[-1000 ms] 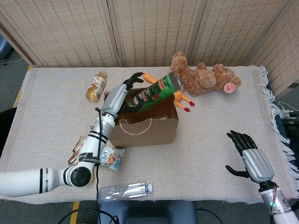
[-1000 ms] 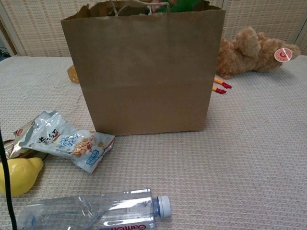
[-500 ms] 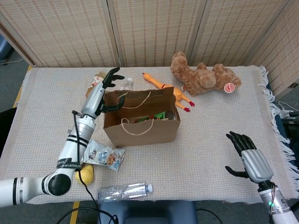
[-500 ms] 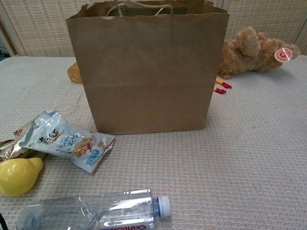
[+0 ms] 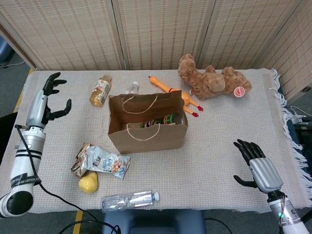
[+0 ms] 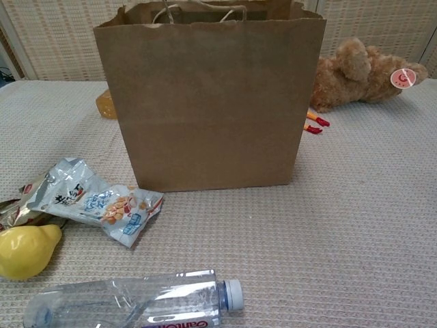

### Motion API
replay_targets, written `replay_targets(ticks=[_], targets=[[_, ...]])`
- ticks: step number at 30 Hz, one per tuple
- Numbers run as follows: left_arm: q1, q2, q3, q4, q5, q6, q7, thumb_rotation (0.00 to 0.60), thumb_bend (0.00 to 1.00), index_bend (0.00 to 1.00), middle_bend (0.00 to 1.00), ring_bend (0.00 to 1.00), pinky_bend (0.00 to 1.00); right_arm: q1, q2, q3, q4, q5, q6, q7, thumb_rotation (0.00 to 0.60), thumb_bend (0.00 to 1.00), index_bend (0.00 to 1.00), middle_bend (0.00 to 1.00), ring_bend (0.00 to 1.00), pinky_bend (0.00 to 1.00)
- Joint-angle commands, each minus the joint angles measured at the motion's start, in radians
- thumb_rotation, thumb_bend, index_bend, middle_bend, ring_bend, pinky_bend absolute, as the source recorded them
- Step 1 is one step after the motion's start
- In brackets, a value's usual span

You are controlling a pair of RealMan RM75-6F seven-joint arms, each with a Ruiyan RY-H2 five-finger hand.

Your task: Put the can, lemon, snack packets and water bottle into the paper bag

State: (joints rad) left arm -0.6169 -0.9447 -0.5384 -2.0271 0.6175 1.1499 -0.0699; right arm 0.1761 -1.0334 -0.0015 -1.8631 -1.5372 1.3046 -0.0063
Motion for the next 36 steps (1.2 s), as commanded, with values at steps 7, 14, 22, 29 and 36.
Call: replay_targets(ticks=[7, 14, 22, 29, 36], targets=[[0.255, 0.08, 0.248, 0.04, 0.445, -0.033, -0.162, 0.6, 0.45, 0.08, 0.15, 0.08, 0.19, 0.009, -0.014, 0.002, 0.005, 0.013, -0.016, -0.018, 0.6, 0.12, 0.0, 0.0, 0.0, 0.0], [0.385, 0.05, 0.43, 0.12, 0.769, 0.057, -0.184, 0.6, 0.45, 0.07, 0.13, 0.07, 0.18, 0.015, -0.019, 0.001, 0.004, 0.017, -0.026, -0.028, 0.6, 0.12, 0.0, 0.0, 0.0, 0.0], [0.433, -0.059, 0.553, 0.344, 1.063, 0.174, -0.111, 0.6, 0.45, 0.06, 0.13, 0.07, 0.18, 0.016, -0.023, 0.0, 0.004, 0.018, -0.027, -0.037, 0.6, 0.12, 0.0, 0.0, 0.0, 0.0], [0.381, -0.118, 0.602, 0.423, 1.19, 0.135, -0.034, 0.6, 0.44, 0.05, 0.09, 0.04, 0.17, 0.018, -0.025, 0.0, -0.001, 0.018, -0.026, -0.041, 0.6, 0.12, 0.0, 0.0, 0.0, 0.0], [0.345, -0.136, 0.62, 0.396, 1.19, 0.066, 0.062, 0.6, 0.39, 0.0, 0.0, 0.0, 0.12, 0.018, -0.026, 0.001, -0.002, 0.03, -0.029, -0.043, 0.6, 0.12, 0.0, 0.0, 0.0, 0.0]])
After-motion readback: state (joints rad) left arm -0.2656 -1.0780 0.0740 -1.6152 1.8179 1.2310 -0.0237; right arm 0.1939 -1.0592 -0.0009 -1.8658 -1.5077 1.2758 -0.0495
